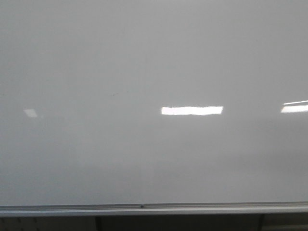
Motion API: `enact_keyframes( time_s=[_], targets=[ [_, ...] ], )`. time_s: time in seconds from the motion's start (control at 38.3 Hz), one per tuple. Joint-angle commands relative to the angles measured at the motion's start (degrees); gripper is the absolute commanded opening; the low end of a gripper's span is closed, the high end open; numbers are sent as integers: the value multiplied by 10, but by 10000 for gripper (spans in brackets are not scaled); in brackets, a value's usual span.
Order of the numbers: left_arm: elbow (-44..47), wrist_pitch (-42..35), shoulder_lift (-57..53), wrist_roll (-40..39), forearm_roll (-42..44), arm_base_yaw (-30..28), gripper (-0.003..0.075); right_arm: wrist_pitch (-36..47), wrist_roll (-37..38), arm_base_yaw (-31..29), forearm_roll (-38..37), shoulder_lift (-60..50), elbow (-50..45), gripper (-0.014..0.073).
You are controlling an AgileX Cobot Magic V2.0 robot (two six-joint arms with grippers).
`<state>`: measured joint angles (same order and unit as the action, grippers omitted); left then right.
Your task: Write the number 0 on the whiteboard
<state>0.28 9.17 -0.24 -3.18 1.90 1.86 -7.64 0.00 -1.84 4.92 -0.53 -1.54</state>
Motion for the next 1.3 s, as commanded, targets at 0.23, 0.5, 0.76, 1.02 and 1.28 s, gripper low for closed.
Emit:
enact_keyframes(
  time_s=[0.23, 0.5, 0.76, 1.02, 1.28],
  targets=[
    [13, -51, -10, -5, -5, 5, -20, 48, 0, -4, -6, -10, 0, -67],
    [13, -51, -10, -5, -5, 5, -20, 48, 0, -4, -6, -10, 0, -67],
    [13, -51, -10, -5, -5, 5, -20, 49, 0, -4, -6, -10, 0, -67],
    [13, -51, -10, -5, -5, 5, -20, 56, 0, -4, -6, -10, 0, -67],
    [13, -92, -10, -5, -6, 5, -20, 81, 0, -4, -6, -9, 14, -67]
  ],
)
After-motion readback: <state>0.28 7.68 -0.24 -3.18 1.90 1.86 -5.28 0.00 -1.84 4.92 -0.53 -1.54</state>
